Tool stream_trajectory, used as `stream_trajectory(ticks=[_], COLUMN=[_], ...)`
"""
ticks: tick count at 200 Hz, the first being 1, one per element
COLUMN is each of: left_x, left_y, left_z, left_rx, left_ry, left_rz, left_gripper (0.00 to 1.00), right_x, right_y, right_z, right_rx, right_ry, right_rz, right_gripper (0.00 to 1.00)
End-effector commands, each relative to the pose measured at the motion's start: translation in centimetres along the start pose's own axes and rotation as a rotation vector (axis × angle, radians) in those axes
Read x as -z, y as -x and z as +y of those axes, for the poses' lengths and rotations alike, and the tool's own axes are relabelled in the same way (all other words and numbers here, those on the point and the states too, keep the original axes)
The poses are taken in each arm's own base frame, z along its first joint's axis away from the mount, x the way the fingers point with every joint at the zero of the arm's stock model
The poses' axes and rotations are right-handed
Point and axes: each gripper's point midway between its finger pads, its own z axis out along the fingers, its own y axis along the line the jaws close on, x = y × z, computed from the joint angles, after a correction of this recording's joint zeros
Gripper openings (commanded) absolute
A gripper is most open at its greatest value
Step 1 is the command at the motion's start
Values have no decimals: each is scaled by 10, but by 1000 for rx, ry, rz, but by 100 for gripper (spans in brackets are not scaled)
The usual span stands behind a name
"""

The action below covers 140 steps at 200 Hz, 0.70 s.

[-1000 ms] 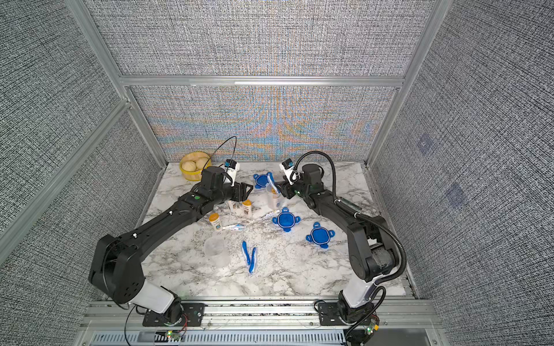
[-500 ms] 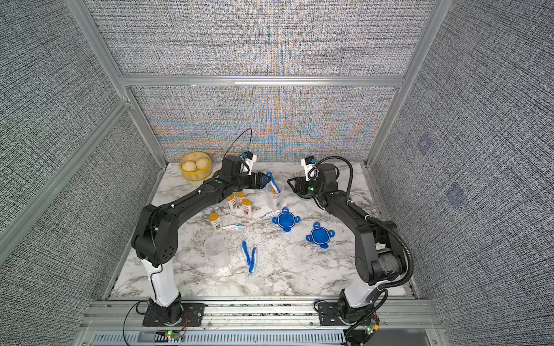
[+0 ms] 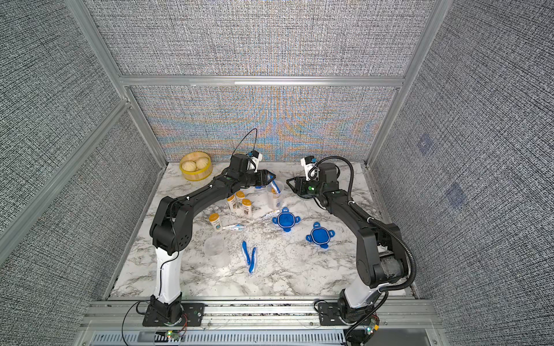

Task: Pack away toiletry kits
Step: Adjust the toiletry item in the container.

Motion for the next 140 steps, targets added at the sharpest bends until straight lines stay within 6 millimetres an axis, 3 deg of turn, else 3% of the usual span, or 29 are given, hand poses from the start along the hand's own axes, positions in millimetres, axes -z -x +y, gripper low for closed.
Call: stream_trajectory(ticks=[1,74,140], left_x=[-5,-10,-5], left_y=[8,12,14], left_z=[-8,-10,-23], left_rx=[7,55,47], left_ry=[-64,-171,-231], left_rz=[-21,-42,-41], left_gripper=[52,32,18], right_x=[2,1,1], right_y=[2,-2,-5], right_z=[3,-5,-13], right_rx=[16,15,18], right_ry=[6,-33,-80], right_rz=[4,30,48], right_gripper=[52,51,51])
